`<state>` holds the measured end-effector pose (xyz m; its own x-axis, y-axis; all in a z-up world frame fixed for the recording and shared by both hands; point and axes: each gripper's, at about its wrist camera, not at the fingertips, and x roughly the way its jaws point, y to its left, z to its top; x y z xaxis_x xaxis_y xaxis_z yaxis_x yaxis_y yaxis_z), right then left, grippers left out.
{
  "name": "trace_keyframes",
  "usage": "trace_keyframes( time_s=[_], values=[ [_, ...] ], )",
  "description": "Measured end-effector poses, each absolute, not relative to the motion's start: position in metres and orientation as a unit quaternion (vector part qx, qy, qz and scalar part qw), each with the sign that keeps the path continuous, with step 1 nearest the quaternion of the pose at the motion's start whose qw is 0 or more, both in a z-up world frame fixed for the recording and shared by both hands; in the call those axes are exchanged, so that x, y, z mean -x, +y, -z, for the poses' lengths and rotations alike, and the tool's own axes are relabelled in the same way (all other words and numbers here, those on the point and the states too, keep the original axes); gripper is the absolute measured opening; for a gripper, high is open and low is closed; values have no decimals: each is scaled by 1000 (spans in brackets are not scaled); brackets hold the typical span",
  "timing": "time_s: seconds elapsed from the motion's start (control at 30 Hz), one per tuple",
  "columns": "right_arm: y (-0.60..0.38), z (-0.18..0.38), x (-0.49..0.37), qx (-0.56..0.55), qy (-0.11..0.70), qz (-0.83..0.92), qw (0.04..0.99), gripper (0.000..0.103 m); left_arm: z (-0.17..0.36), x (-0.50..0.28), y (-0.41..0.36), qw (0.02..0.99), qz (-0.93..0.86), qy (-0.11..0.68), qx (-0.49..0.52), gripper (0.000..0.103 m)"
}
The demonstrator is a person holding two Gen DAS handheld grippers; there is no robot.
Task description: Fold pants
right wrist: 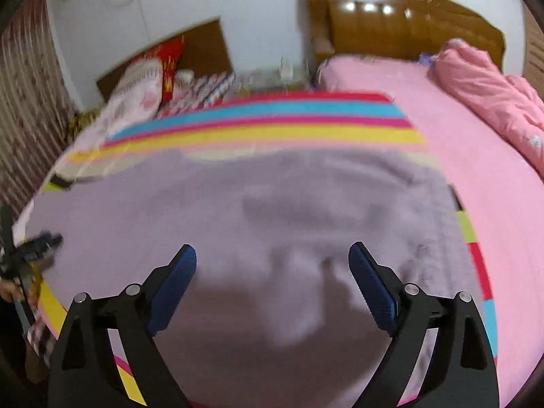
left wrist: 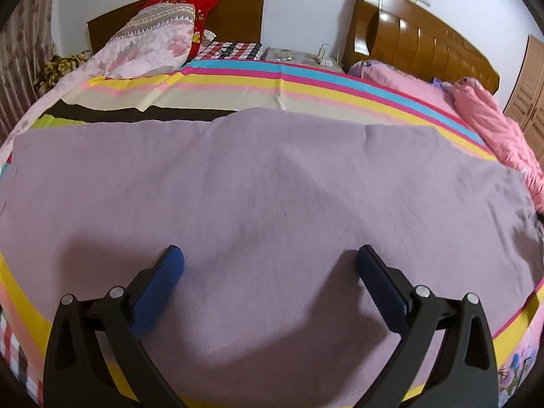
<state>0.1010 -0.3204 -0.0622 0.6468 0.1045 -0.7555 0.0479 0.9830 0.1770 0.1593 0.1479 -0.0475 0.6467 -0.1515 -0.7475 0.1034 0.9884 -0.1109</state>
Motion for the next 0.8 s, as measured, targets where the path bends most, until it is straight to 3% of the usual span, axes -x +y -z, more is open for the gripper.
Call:
trace_keyframes(
  time_s=[0.13,0.27,0.37,0.6,0.8],
  values=[
    [-328,79,-92,-90,425,-9,901,87,45,-155,160,910,90,400,68,101],
    [-317,55,-95,-85,422,41,901,88,43,-152,178,907,124,379,135,101],
    [-274,23,-115,-96,376,-36,921,88,43,-147,199,898,154,353,214,101],
    [-56,-10,-209,68,338,-341,875,88,28,-106,277,904,123,262,315,101],
    [136,-9,-281,132,356,-516,768,83,41,-78,384,886,-12,241,396,101]
  ],
)
